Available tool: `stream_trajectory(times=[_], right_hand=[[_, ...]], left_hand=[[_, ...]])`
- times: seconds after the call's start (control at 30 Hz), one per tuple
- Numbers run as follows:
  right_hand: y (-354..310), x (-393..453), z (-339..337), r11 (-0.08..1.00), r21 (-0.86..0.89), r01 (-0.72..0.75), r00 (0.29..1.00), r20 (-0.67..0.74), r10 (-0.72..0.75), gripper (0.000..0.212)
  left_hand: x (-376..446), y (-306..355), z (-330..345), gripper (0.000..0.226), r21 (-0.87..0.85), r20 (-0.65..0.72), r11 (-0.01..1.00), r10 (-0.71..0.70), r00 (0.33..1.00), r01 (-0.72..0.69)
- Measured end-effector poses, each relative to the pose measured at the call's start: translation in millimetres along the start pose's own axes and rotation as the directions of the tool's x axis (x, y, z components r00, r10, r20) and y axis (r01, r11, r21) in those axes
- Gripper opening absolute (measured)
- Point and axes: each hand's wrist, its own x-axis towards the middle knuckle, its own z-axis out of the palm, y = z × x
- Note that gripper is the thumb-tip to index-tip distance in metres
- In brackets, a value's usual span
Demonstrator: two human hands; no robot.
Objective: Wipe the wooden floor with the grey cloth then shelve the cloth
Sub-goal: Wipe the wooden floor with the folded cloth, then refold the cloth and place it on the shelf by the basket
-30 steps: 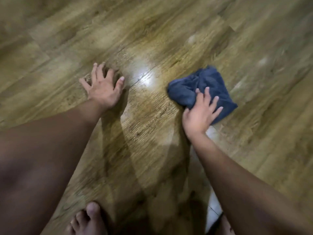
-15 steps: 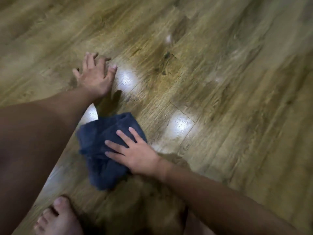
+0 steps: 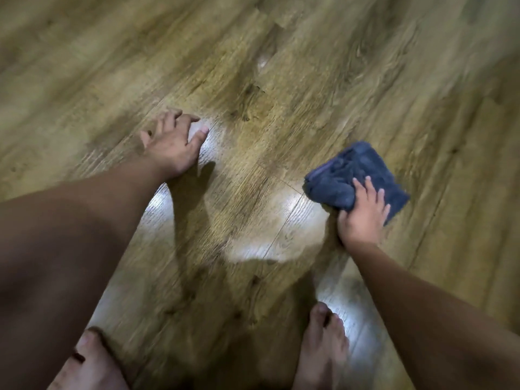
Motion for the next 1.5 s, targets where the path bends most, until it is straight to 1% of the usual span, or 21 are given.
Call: stream_trajectory(times=[0.1,0.2,0.33,0.5,0.57,0.63,0.7,0.77,0.8,0.83,0.9,0.93,1.0,1.07,1.1,1.17,1.2,1.23,1.3,1.4,1.5], right_hand=[[-38.0,-34.9,16.9,0.956,0.118,-0.271,0.96,-0.04,0.277,0.073],[-81.0,-67.1,30.8,0.91,0.176,-0.374,0.921,-0.04,0.387,0.076],[-124.0,-111.0,46.8,0.948,0.155,-0.279,0.959,-0.002,0.282,0.084],[-178.7,-146.8,54.7,0.973,0.15,-0.173,0.977,0.15,0.151,0.084],[-200.7,-148.6,51.4,0.982,0.145,-0.122,0.971,0.222,0.088,0.079],[-219.1,-144.0,44.3,0.982,0.176,-0.071,0.959,0.284,0.018,0.071],[-237.4,-136.9,34.2,0.954,0.297,-0.052,0.929,0.364,-0.062,0.063],[-257.3,-130.6,24.4,0.891,0.447,-0.074,0.858,0.484,-0.172,0.051],[-266.9,-129.8,19.5,0.841,0.526,-0.125,0.797,0.558,-0.23,0.045],[-274.9,-130.1,15.6,0.766,0.601,-0.227,0.722,0.632,-0.281,0.041],[-286.3,-131.9,11.8,0.634,0.615,-0.468,0.554,0.763,-0.332,0.037],[-288.4,-131.2,11.9,0.603,0.589,-0.538,0.491,0.8,-0.344,0.031],[-290.9,-127.3,13.4,0.532,0.575,-0.622,0.422,0.818,-0.39,0.012],[-290.2,-117.6,10.9,0.429,0.584,-0.69,0.406,0.802,-0.439,0.008],[-288.5,-111.0,7.5,0.375,0.579,-0.724,0.402,0.795,-0.454,0.015],[-288.5,-97.8,-2.7,0.298,0.562,-0.772,0.384,0.785,-0.486,0.025],[-289.2,-92.4,-11.0,0.275,0.558,-0.783,0.38,0.779,-0.499,0.027],[-290.3,-87.5,-20.6,0.267,0.56,-0.784,0.383,0.776,-0.501,0.027],[-294.6,-80.9,-47.5,0.286,0.57,-0.77,0.397,0.779,-0.485,0.03],[-308.3,-78.6,-104.7,0.352,0.59,-0.726,0.423,0.788,-0.448,0.042],[-326.0,-77.4,-178.9,0.371,0.64,-0.673,0.484,0.76,-0.434,0.044]], left_hand=[[0.0,7.5,3.1,0.063,-0.003,0.007,1.0,0.006,1.0,-0.006],[-2.3,14.0,3.2,0.061,0.003,0.02,0.999,0.036,0.999,-0.036],[-0.8,20.1,-1.0,0.062,-0.023,0.025,0.999,0.034,0.999,-0.033],[-1.0,29.2,-6.6,0.071,-0.085,0.065,0.994,0.069,0.996,-0.063],[0.3,29.4,-6.9,0.074,-0.189,0.133,0.982,0.029,0.991,-0.004],[1.6,28.3,-8.1,0.083,-0.351,0.25,0.931,-0.009,0.968,0.099],[4.7,26.4,-11.0,0.069,-0.411,0.304,0.9,-0.013,0.953,0.143],[9.4,27.5,-19.2,0.055,-0.422,0.337,0.888,-0.033,0.941,0.182],[11.0,28.8,-25.5,0.054,-0.39,0.383,0.899,-0.041,0.923,0.201],[13.1,29.6,-32.2,0.056,-0.332,0.45,0.918,-0.05,0.892,0.219],[14.5,29.2,-50.0,0.061,-0.194,0.585,0.951,-0.085,0.807,0.24],[14.8,29.8,-58.5,0.063,-0.15,0.623,0.96,-0.094,0.777,0.236],[15.4,29.3,-75.9,0.063,-0.142,0.622,0.966,-0.083,0.779,0.216],[16.7,30.2,-92.5,0.061,-0.218,0.541,0.959,-0.037,0.84,0.182],[18.2,33.3,-98.6,0.057,-0.296,0.461,0.943,0.005,0.887,0.149],[18.5,40.2,-110.5,0.043,-0.533,0.188,0.846,0.086,0.978,0.028],[14.9,46.2,-117.2,0.035,-0.644,0.017,0.763,0.095,0.995,-0.062],[9.5,52.2,-124.8,0.028,-0.707,-0.143,0.69,0.077,0.987,-0.156],[-4.6,65.6,-144.6,0.019,-0.728,-0.382,0.611,0.015,0.924,-0.311],[-34.2,79.9,-188.1,0.012,-0.649,-0.561,0.646,-0.051,0.826,-0.402],[-58.6,96.1,-251.5,0.01,-0.583,-0.661,0.718,-0.148,0.736,-0.38]])
